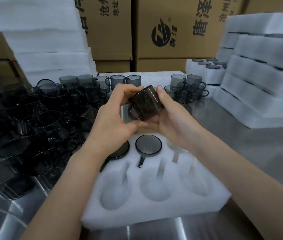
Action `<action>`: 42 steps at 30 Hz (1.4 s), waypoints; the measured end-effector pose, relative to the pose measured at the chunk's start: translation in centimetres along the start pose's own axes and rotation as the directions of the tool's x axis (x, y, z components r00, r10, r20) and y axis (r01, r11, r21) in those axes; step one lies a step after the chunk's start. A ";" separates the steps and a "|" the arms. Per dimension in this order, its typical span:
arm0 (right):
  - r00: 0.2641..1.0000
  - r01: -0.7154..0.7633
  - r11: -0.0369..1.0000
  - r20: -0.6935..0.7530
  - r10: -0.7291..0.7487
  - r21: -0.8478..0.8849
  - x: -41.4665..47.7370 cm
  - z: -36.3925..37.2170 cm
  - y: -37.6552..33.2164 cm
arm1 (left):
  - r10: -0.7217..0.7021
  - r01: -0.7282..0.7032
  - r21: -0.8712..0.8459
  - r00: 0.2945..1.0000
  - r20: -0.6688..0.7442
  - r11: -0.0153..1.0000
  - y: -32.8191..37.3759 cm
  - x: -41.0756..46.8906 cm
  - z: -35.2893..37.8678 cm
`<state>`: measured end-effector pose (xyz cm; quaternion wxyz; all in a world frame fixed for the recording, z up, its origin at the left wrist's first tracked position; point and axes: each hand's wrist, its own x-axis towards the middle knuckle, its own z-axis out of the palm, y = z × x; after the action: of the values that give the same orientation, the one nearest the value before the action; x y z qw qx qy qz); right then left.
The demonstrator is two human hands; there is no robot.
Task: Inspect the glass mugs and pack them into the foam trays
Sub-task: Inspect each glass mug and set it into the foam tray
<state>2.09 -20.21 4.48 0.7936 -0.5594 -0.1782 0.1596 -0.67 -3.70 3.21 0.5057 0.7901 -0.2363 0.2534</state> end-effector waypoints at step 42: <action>0.994 0.105 0.992 -0.024 -0.107 -0.070 0.4 -0.1 0.8 | 0.044 -0.041 0.133 0.999 -0.023 0.990 2.3 -0.2 0.2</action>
<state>2.48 -19.83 3.74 0.7836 -0.5784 -0.2021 0.1031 -2.24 -4.72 4.51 0.4495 0.8134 -0.2291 0.2894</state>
